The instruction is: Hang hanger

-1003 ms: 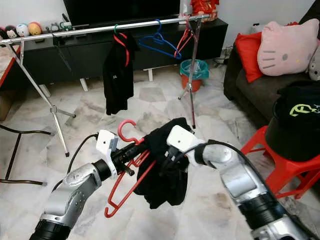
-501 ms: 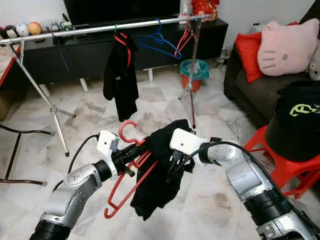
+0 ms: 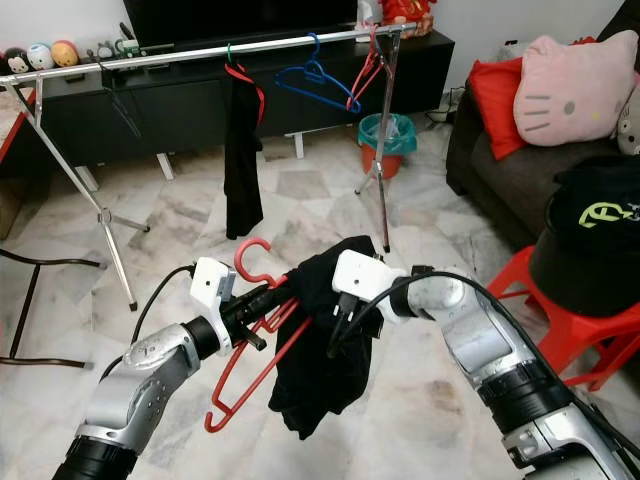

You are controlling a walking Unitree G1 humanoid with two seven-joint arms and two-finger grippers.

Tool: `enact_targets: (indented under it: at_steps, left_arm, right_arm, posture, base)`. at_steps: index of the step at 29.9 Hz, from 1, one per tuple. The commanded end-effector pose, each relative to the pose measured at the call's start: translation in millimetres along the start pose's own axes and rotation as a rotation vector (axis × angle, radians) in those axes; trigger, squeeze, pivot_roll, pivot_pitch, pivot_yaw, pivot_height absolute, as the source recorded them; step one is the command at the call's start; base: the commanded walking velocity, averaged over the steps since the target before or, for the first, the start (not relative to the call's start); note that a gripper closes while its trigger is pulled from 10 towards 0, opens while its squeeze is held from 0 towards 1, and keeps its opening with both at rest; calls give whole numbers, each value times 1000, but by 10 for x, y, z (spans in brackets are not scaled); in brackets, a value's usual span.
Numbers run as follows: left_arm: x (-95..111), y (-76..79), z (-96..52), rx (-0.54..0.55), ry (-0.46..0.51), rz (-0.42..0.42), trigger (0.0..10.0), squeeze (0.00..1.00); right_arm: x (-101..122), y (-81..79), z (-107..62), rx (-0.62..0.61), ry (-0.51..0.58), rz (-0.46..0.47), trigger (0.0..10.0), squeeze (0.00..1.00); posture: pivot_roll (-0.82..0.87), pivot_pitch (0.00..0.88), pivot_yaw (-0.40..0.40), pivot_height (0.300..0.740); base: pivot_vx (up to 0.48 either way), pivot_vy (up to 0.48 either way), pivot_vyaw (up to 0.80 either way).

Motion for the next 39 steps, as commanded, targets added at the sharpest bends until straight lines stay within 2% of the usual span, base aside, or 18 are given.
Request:
enact_targets:
  at_steps: [1, 9, 12, 14, 15, 16, 18, 23, 31, 36, 39]
  left_arm:
    - [256, 33, -29, -23, 72, 44, 10000, 0]
    - [306, 30, -54, -39, 71, 38, 10000, 0]
    - [308, 59, -38, -54, 71, 32, 10000, 0]
    - [276, 87, -29, -67, 60, 31, 10000, 0]
    - [277, 102, -24, -74, 65, 21, 10000, 0]
    - [279, 100, -21, -72, 65, 22, 10000, 0]
    - [279, 98, -21, -68, 62, 23, 10000, 0]
    - [268, 100, -31, -66, 59, 16, 10000, 0]
    - [299, 222, 5, -123, 69, 1, 10000, 0]
    - [399, 270, 50, -145, 135, -55, 10000, 0]
    - [483, 350, 84, -192, 180, -106, 10000, 0]
  right_arm:
    - [21, -20, 33, 12, -3, -11, 10000, 0]
    - [56, 24, 65, -29, 24, 19, 10000, 0]
    - [-16, 40, 62, -26, -10, 6, 10000, 0]
    - [-51, 77, 61, -42, -6, 32, 10000, 0]
    - [4, 142, 73, -79, 48, 101, 10000, 0]
    - [22, 180, 78, -99, 61, 122, 10000, 0]
    - [24, 205, 96, -114, 57, 128, 10000, 0]
    - [-65, 179, 167, -118, -3, 97, 10000, 0]
    - [34, 83, 234, -56, 45, 88, 10000, 0]
    - [81, 19, 254, -21, 76, 73, 10000, 0]
    - [83, 3, 264, -20, 77, 71, 10000, 0]
  posture:
    - [-17, 110, 61, 740]
    - [-15, 104, 67, 740]
    - [-21, 97, 66, 740]
    - [-22, 92, 59, 740]
    - [-22, 92, 59, 740]
    - [-19, 93, 59, 740]
    - [-20, 93, 59, 740]
    - [-22, 93, 54, 740]
    - [-25, 93, 48, 740]
    - [-26, 95, 46, 740]
    - [-28, 94, 44, 740]
  base:
    - [0, 0, 0]
    - [0, 0, 0]
    - [0, 0, 0]
    - [0, 0, 0]
    - [0, 0, 0]
    - [0, 0, 0]
    - [0, 0, 0]
    - [0, 0, 0]
    - [0, 0, 0]
    - [0, 0, 0]
    - [0, 0, 0]
Point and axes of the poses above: a point about 5 cm out from each wrist's last joint towards the gripper, its own z axis pointing out of the wrist towards the gripper, its own x axis along the axis of the wrist's last joint, y = z × x, the point moved 3 cm from there along z, pointing out of the wrist towards the gripper, and after that the axes turned 9 degrees about -z, right-handed, at the moved point
